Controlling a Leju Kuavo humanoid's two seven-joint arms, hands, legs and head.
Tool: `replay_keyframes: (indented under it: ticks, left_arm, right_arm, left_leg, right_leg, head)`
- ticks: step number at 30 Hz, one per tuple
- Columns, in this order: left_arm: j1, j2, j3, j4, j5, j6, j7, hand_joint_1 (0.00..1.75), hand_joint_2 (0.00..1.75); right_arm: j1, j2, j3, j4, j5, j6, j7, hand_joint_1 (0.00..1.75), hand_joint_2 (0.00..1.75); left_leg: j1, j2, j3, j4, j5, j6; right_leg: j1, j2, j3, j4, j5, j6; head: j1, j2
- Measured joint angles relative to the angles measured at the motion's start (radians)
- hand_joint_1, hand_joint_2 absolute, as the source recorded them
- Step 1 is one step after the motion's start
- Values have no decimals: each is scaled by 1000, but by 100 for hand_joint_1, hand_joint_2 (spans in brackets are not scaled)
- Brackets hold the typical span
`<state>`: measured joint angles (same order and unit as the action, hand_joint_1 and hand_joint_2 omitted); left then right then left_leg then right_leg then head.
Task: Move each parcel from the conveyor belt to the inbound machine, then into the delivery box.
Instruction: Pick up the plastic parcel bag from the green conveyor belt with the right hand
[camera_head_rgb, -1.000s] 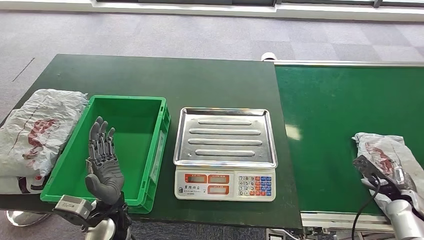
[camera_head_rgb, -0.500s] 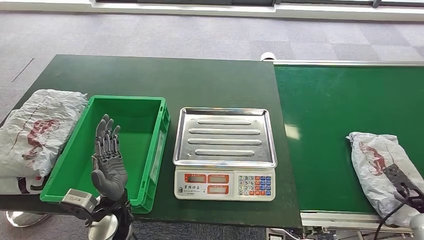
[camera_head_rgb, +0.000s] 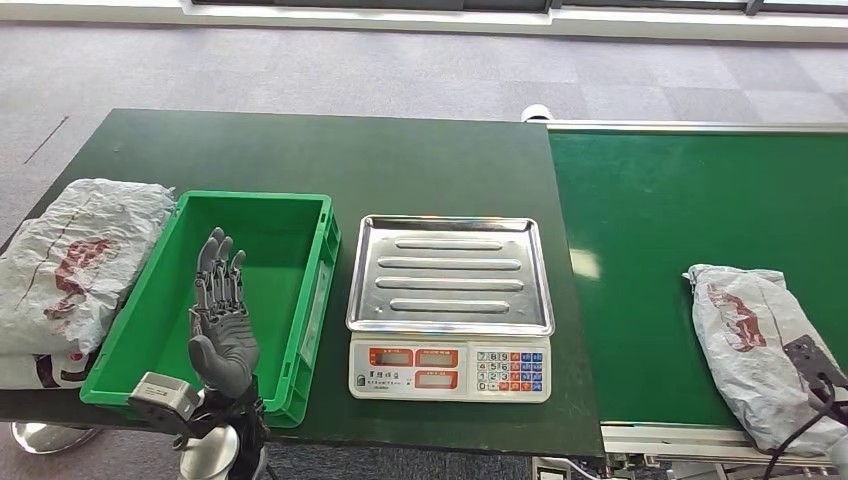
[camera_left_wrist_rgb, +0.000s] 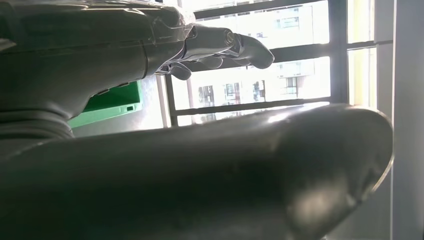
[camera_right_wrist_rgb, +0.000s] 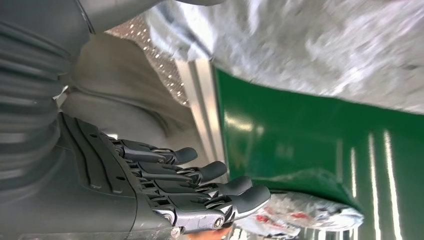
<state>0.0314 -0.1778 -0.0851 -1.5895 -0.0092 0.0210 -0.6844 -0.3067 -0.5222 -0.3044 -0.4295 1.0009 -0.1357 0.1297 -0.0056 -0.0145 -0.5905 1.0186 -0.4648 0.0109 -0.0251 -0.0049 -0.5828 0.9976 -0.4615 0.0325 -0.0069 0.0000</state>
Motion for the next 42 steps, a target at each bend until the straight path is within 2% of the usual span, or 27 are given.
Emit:
replay_keyframes:
  ticks: [13,18,23,27,37,42]
  left_arm:
    - [-4,0,0,8,0,-1,0,0,0]
    - [-8,0,0,17,-1,-8,-4,0,0]
    - [-20,0,0,25,-7,-11,-6,0,0]
    - [-21,0,0,27,-14,-13,-1,0,0]
    - [-3,1,0,6,-20,-3,11,0,0]
    - [-1,1,0,4,-21,-1,11,0,0]
  right_arm:
    - [19,-2,0,0,40,8,-6,0,175]
    - [15,25,0,0,72,50,-28,0,175]
    - [10,65,10,-1,84,107,-94,0,175]
    - [25,88,29,-19,77,136,-116,0,175]
    - [57,132,77,-91,53,168,-152,0,175]
    - [58,135,80,-95,52,169,-156,0,175]
  left_leg:
    - [0,0,0,0,0,0]
    - [0,0,0,0,0,0]
    - [0,0,0,0,0,0]
    - [0,-1,0,0,0,0]
    - [0,1,0,-1,0,0]
    - [0,1,0,-1,0,0]
  right_leg:
    - [0,0,0,0,0,0]
    - [0,0,1,0,0,0]
    - [0,0,1,0,0,0]
    - [0,-1,1,0,0,0]
    - [0,0,0,0,0,0]
    - [0,0,0,0,0,0]
  head:
    - [0,0]
    - [0,0]
    - [0,0]
    - [0,0]
    - [0,0]
    - [0,0]
